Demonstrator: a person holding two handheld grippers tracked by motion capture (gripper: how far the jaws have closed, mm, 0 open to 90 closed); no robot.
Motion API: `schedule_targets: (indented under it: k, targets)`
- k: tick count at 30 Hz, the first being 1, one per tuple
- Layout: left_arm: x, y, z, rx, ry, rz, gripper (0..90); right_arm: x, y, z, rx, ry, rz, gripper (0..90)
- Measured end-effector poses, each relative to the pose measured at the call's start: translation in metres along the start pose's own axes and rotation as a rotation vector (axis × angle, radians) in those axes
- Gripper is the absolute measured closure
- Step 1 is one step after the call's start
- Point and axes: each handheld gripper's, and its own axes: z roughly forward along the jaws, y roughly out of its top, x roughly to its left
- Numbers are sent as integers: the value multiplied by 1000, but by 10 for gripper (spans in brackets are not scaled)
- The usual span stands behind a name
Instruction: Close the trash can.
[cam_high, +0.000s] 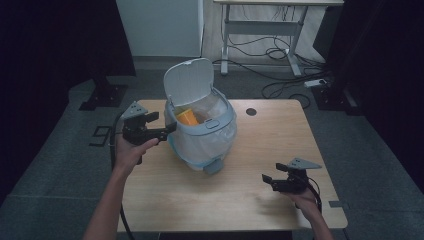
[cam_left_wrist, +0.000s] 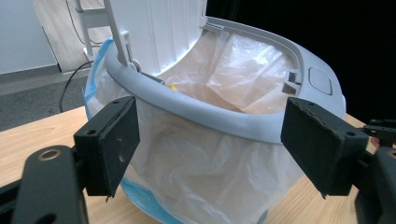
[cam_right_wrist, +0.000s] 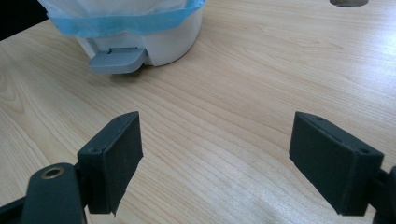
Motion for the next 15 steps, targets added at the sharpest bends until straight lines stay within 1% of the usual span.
schedule_targets:
  k: [10,13,15]
  targets:
    - [1,5,6,-4,-1,4,197,0,-1,0,4,0,-3,168]
    - [3,8,9,-6,16,3,191,0,-1,1,6,0,-3,168]
    - [5,11,11,-7,19,0,186,0,-1,1,8,-2,-3,168]
